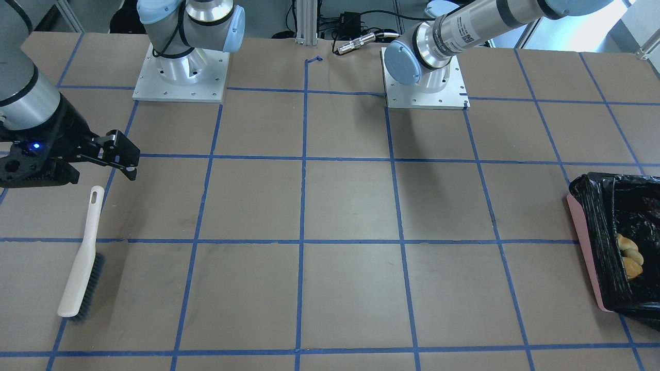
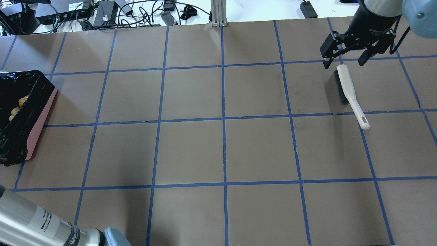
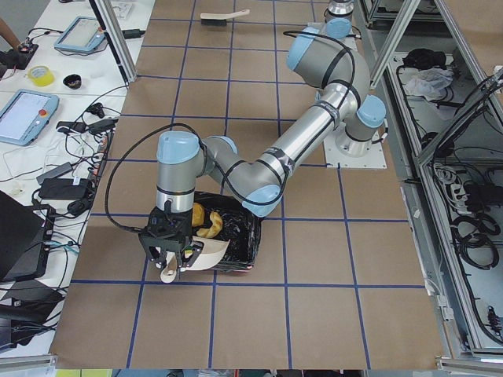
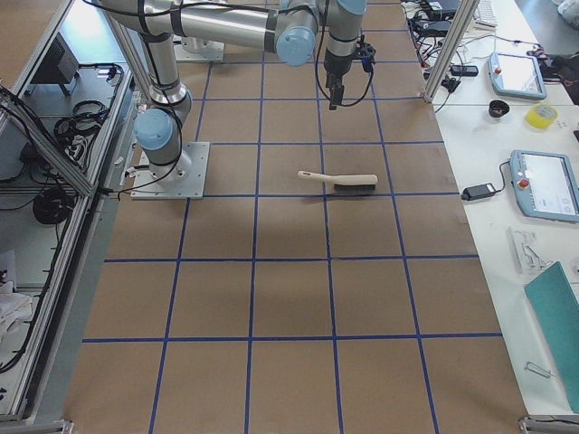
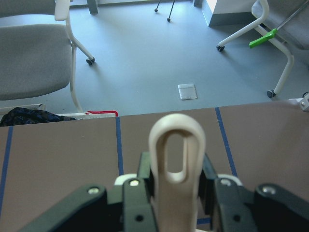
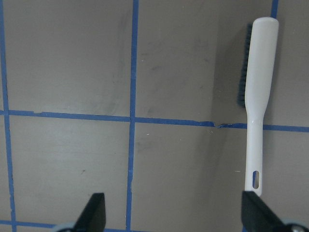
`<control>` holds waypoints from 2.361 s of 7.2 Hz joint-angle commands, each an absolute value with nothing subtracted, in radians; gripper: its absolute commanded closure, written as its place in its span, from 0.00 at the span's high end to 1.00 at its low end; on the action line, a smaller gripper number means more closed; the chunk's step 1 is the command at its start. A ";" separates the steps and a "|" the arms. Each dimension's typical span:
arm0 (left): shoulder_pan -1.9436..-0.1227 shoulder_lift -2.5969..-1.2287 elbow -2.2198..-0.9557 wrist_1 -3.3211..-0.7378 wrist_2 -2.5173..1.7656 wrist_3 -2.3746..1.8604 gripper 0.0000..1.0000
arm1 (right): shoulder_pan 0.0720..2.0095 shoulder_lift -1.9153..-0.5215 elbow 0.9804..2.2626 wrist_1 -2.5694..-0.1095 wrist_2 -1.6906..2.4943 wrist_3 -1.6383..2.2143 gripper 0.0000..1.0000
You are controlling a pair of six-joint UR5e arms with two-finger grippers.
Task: Sweep and dump trash into bin
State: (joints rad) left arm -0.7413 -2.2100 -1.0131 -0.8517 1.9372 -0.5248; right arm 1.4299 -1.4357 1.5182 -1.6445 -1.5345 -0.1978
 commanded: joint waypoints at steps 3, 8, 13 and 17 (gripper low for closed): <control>-0.776 -2.198 -1.037 -0.792 2.072 -0.515 0.00 | 1.506 -1.428 1.520 -1.683 -1.534 -0.043 1.00; -0.882 -2.129 -1.294 -0.430 2.233 -0.522 0.00 | 1.549 -1.427 1.471 -1.668 -1.537 0.000 1.00; -0.885 -2.086 -1.258 -0.536 2.238 -0.511 0.00 | 1.545 -1.439 1.471 -1.614 -1.625 0.009 1.00; -0.902 -2.059 -1.300 -0.557 2.259 -0.512 0.00 | 1.546 -1.456 1.471 -1.667 -1.553 0.032 1.00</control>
